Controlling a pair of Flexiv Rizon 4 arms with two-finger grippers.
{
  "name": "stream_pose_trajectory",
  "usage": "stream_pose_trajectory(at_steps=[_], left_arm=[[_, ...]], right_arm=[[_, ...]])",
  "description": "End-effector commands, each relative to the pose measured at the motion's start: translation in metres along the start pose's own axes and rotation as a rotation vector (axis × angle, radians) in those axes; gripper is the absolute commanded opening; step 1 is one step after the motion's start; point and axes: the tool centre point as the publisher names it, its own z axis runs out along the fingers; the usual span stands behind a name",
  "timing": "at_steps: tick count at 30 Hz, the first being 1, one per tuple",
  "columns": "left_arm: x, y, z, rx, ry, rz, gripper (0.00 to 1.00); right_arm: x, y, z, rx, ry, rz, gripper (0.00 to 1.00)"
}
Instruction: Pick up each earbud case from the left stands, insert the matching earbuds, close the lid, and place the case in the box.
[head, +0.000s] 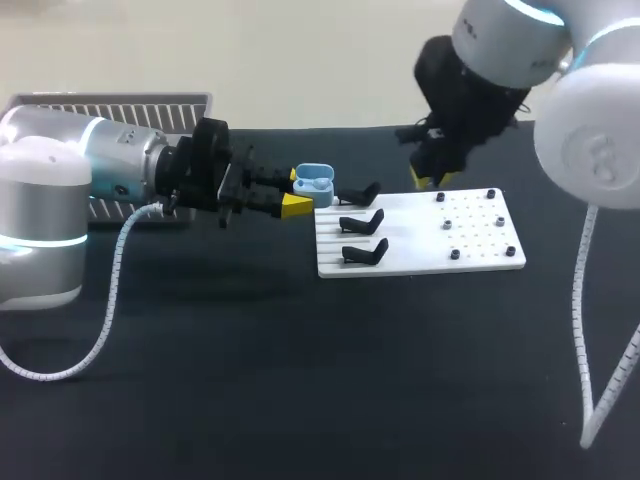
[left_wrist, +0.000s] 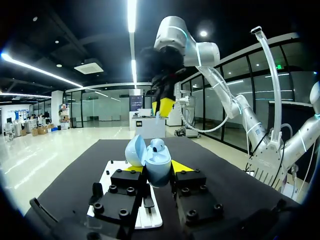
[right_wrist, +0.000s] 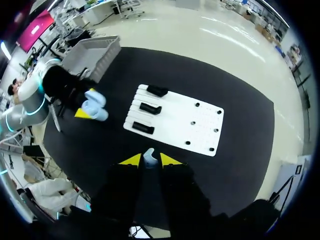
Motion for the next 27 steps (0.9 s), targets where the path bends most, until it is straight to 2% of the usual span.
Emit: stream_pose_trajectory(at_steps=[1,5,6,22,27], left_arm=[[0.001,-0.001,0.000,-0.005,-0.002,0.003,0.00],[0.001,-0.001,0.000,-0.005,-0.002,0.003,0.00],[0.001,-0.001,0.000,-0.005,-0.002,0.003,0.00],[0.001,-0.001,0.000,-0.005,-0.002,0.003,0.00],[0.001,-0.001,0.000,-0.005,-0.002,0.003,0.00]], right_arm=[[-0.005,0.020,-0.010,0.008,0.025,-0.036,0.00],[-0.005,0.037,-0.009,0.000,0.034,-0.078,0.00],[-0.006,0.038,-0.009,-0.022,0.045,-0.063,0.00],[-0.006,0.038,-0.009,-0.022,0.045,-0.063,0.00],[-0.017,0.053,-0.022,-0.008,0.024,-0.134,0.00]])
